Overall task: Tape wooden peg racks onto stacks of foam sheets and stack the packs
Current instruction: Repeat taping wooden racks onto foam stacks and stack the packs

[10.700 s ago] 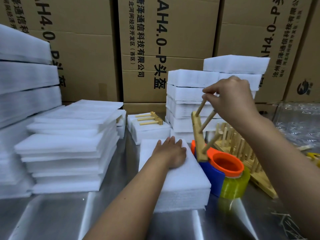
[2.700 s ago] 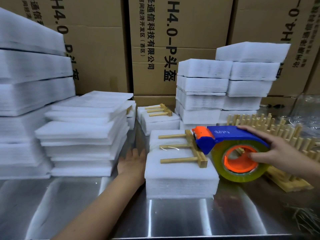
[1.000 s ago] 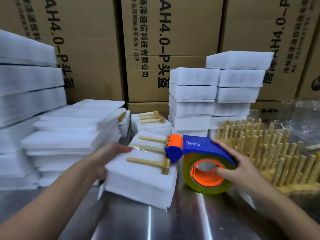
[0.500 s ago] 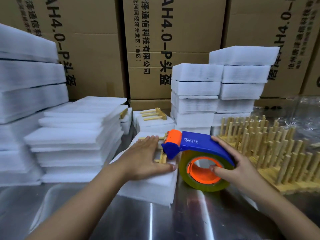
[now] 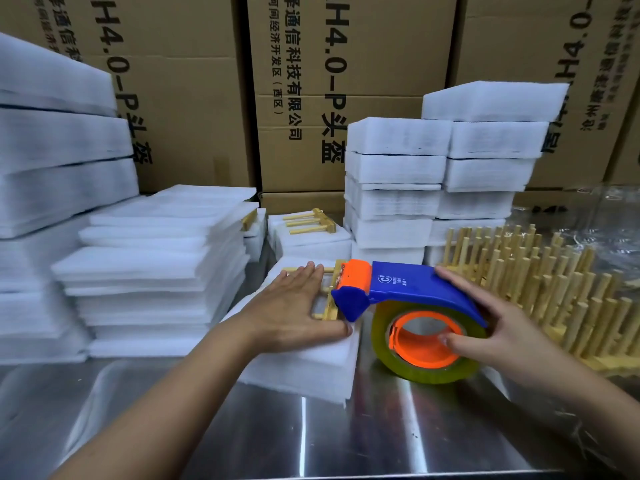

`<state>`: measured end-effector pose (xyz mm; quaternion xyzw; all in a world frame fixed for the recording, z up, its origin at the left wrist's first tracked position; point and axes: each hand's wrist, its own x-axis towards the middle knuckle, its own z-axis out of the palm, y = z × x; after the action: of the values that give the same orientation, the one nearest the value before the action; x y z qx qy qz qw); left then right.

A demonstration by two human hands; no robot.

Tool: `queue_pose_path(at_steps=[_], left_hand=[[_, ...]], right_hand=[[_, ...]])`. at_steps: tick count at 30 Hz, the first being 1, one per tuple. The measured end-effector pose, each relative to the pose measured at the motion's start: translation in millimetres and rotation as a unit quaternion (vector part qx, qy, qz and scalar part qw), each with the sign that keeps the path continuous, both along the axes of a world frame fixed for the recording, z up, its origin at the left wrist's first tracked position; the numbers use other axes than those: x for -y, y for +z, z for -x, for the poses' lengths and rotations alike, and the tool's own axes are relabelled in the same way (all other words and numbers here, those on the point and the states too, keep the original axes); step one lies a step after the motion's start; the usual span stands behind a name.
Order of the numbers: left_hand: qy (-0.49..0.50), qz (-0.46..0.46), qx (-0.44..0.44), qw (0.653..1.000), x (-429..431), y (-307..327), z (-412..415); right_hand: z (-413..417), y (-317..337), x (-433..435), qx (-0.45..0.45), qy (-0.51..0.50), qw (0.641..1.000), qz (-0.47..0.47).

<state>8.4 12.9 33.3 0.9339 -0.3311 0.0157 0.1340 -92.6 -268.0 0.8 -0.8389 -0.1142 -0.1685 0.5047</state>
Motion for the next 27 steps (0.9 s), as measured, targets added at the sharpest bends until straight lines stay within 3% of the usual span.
queue_pose_path(at_steps=[13, 21, 27], left_hand=[[-0.003, 0.006, -0.007, 1.0, -1, 0, 1], [-0.002, -0.002, -0.007, 1.0, -2, -1, 1], [0.003, -0.012, -0.009, 1.0, -2, 0, 2]], right_hand=[[8, 7, -2, 0.01, -0.02, 0.999, 0.041], [28, 5, 19, 0.025, -0.016, 0.999, 0.019], [42, 5, 49, -0.013, -0.048, 0.995, 0.082]])
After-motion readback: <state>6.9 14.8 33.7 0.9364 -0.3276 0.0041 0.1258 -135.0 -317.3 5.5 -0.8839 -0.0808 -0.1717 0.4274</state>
